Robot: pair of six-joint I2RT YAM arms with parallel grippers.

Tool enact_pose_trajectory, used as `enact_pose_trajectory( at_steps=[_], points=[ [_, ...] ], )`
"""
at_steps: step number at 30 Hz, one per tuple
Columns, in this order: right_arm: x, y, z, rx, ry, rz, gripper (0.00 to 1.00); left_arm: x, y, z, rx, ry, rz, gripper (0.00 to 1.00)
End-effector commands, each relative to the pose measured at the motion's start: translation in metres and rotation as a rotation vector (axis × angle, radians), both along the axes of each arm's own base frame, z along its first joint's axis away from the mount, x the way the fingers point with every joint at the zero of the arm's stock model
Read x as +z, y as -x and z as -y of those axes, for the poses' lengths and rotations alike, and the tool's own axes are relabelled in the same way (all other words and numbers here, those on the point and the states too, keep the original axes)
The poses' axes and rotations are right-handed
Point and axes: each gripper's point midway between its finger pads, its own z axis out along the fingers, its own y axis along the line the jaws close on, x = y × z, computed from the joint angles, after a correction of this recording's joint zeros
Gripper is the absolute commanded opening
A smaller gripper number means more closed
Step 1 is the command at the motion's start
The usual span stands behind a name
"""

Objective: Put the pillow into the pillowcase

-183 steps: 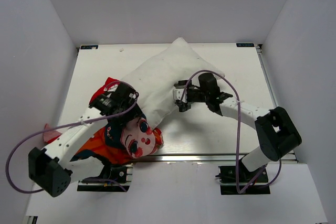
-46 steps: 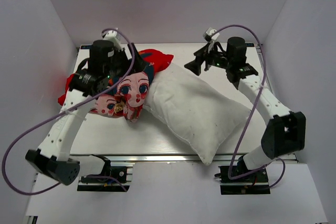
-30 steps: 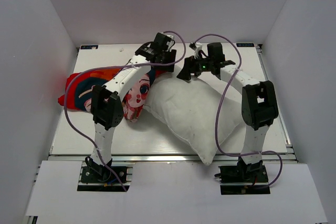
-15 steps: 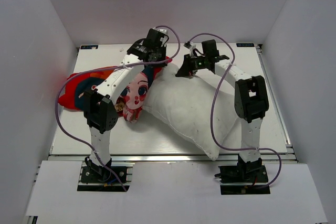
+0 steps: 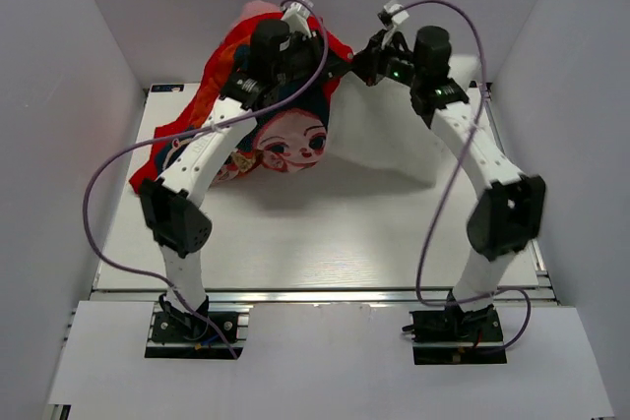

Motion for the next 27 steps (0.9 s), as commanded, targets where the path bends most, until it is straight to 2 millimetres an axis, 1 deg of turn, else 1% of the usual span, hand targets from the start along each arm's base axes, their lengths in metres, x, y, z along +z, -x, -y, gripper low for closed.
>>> enact_pose_trajectory(
  at_steps=[1, 2, 3, 4, 5, 6, 7, 8, 9, 10, 11, 12, 13, 14, 15, 16, 17, 18, 19, 20, 21, 22, 23, 24, 25, 26, 27],
  points=[
    [0.15, 0.089, 0.006, -0.035, -0.044, 0.724, 0.0, 0.115, 0.101, -0.012, -0.134, 0.218, 0.214, 0.0],
    [0.091, 0.098, -0.01, 0.008, 0.027, 0.682, 0.0, 0.054, 0.093, -0.02, -0.059, 0.159, 0.112, 0.0],
    [0.068, 0.111, -0.015, 0.034, 0.07, 0.707, 0.0, 0.032, 0.101, -0.031, -0.024, 0.144, 0.078, 0.0],
    [0.062, 0.135, -0.013, 0.052, 0.096, 0.772, 0.0, 0.036, 0.128, -0.054, 0.009, 0.166, 0.093, 0.11],
    [0.034, 0.147, -0.017, 0.075, 0.188, 0.857, 0.0, -0.051, 0.135, -0.064, 0.055, 0.092, -0.074, 0.2],
    [-0.048, 0.17, -0.029, 0.163, 0.28, 0.792, 0.0, -0.083, 0.143, -0.077, 0.103, 0.072, -0.135, 0.3],
    [-0.071, 0.186, -0.027, 0.183, 0.322, 0.825, 0.0, -0.111, 0.156, -0.086, 0.13, 0.072, -0.213, 0.53],
    [-0.098, 0.197, -0.027, 0.209, 0.374, 0.865, 0.0, -0.125, 0.177, -0.099, 0.141, 0.074, -0.251, 0.6],
    [-0.13, 0.213, -0.029, 0.259, 0.409, 0.836, 0.0, -0.178, 0.197, -0.11, 0.152, 0.03, -0.361, 0.63],
    [-0.177, 0.229, -0.021, 0.315, 0.464, 0.763, 0.04, -0.18, 0.217, -0.119, 0.153, 0.063, -0.399, 0.69],
    [-0.205, 0.243, -0.019, 0.373, 0.51, 0.702, 0.07, -0.186, 0.229, -0.125, 0.152, 0.065, -0.421, 0.71],
    [-0.22, 0.25, -0.015, 0.402, 0.535, 0.67, 0.12, -0.189, 0.239, -0.132, 0.164, 0.061, -0.439, 0.72],
    [-0.231, 0.257, -0.011, 0.425, 0.549, 0.636, 0.18, -0.179, 0.246, -0.138, 0.173, 0.074, -0.427, 0.75],
    [-0.246, 0.266, -0.005, 0.461, 0.578, 0.567, 0.3, -0.169, 0.264, -0.152, 0.185, 0.07, -0.425, 0.79],
    [-0.249, 0.27, -0.002, 0.477, 0.588, 0.525, 0.37, -0.139, 0.268, -0.16, 0.197, 0.095, -0.372, 0.8],
    [-0.241, 0.273, -0.002, 0.493, 0.585, 0.527, 0.54, -0.123, 0.275, -0.167, 0.199, 0.098, -0.344, 0.81],
    [-0.24, 0.282, -0.002, 0.541, 0.578, 0.519, 0.61, -0.121, 0.287, -0.176, 0.209, 0.068, -0.368, 0.81],
    [-0.251, 0.296, 0.008, 0.613, 0.623, 0.493, 0.67, -0.106, 0.294, -0.183, 0.215, 0.074, -0.346, 0.81],
    [-0.24, 0.305, 0.011, 0.643, 0.611, 0.532, 0.75, -0.083, 0.303, -0.196, 0.243, 0.069, -0.322, 0.81],
    [-0.229, 0.319, 0.011, 0.714, 0.575, 0.555, 0.78, -0.072, 0.306, -0.202, 0.261, 0.068, -0.309, 0.81],
    [-0.231, 0.336, 0.019, 0.777, 0.576, 0.523, 0.8, -0.064, 0.307, -0.207, 0.278, 0.059, -0.306, 0.81],
    [-0.209, 0.345, 0.02, 0.789, 0.532, 0.584, 0.82, -0.045, 0.308, -0.218, 0.32, 0.059, -0.272, 0.8],
    [-0.186, 0.357, 0.017, 0.82, 0.46, 0.61, 0.83, -0.039, 0.307, -0.22, 0.329, 0.052, -0.26, 0.8],
    [-0.166, 0.364, 0.019, 0.812, 0.418, 0.643, 0.84, -0.039, 0.3, -0.219, 0.342, 0.023, -0.265, 0.8],
    [-0.152, 0.368, 0.018, 0.798, 0.372, 0.603, 0.84, -0.033, 0.295, -0.224, 0.371, -0.003, -0.238, 0.81],
    [-0.128, 0.37, 0.015, 0.779, 0.326, 0.622, 0.84, -0.034, 0.288, -0.226, 0.395, -0.03, -0.23, 0.81],
    [-0.113, 0.368, 0.014, 0.75, 0.297, 0.618, 0.84, -0.036, 0.281, -0.224, 0.402, -0.058, -0.227, 0.81]
  ],
)
